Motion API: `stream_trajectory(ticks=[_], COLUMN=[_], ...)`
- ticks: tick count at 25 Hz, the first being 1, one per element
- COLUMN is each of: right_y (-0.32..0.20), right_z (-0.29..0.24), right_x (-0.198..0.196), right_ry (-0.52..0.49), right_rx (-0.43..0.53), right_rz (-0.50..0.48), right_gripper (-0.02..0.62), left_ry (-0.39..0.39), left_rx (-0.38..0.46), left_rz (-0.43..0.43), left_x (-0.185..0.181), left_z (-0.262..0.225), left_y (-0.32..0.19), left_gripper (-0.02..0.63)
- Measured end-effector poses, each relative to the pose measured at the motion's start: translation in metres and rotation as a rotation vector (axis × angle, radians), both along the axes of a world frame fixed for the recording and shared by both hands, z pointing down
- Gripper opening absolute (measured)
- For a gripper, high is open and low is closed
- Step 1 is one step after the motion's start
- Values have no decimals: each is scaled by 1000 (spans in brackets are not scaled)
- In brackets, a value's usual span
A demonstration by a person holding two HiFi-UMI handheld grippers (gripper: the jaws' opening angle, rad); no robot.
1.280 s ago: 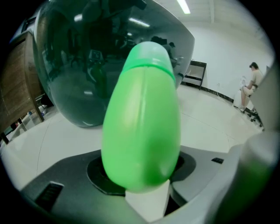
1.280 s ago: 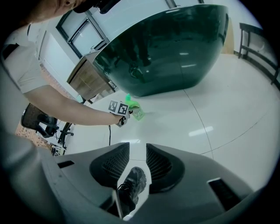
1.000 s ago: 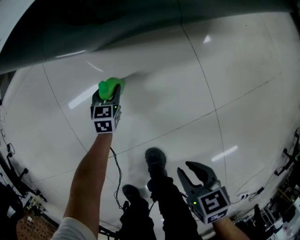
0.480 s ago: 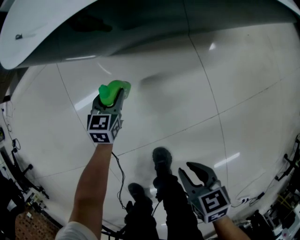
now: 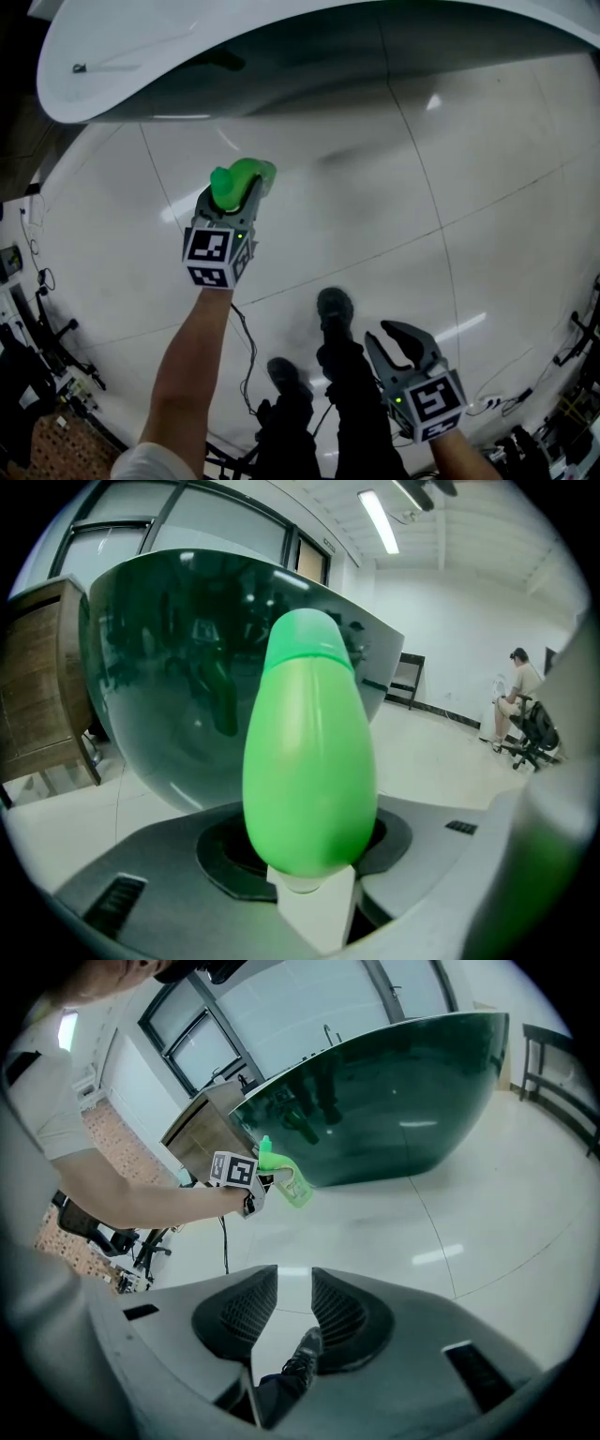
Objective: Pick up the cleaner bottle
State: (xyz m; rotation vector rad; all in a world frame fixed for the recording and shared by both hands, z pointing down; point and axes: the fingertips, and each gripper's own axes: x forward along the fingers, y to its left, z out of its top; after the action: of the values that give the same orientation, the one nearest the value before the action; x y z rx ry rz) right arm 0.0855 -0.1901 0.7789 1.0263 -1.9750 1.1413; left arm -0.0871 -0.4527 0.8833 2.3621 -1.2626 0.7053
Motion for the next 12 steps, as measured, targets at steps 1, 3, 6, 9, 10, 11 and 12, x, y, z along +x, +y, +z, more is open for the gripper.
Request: stream_trajectory(ticks=[1,3,6,9,10,11,12], right_y=[1,3,4,6,8,8,7], right_z=[-4,-12,-25,-39,-45,-50,-54], right_x=[-2,-5,-8,-12,-13,-15,-17], right_ry=[-5,-14,-28,-30,-30,-33,-39], right_rx=[0,4,19,24,27,35,49], right_rz=[1,4,2,-2,-3,-5,-8], right_gripper=[123,123,123,123,123,123,123], left_ry=[1,8,23,37,42,48,54], left_rx=[1,3,10,11,13,16,21], left_rz=[4,10,18,28,30,33,36], left_x=[0,1,6,6,6,6,7], left_z=[-6,-23,-51,-78,-88,-98,-108], left_y=[3,7,14,27,31,36,41], left_gripper=[164,164,164,164,164,164,164])
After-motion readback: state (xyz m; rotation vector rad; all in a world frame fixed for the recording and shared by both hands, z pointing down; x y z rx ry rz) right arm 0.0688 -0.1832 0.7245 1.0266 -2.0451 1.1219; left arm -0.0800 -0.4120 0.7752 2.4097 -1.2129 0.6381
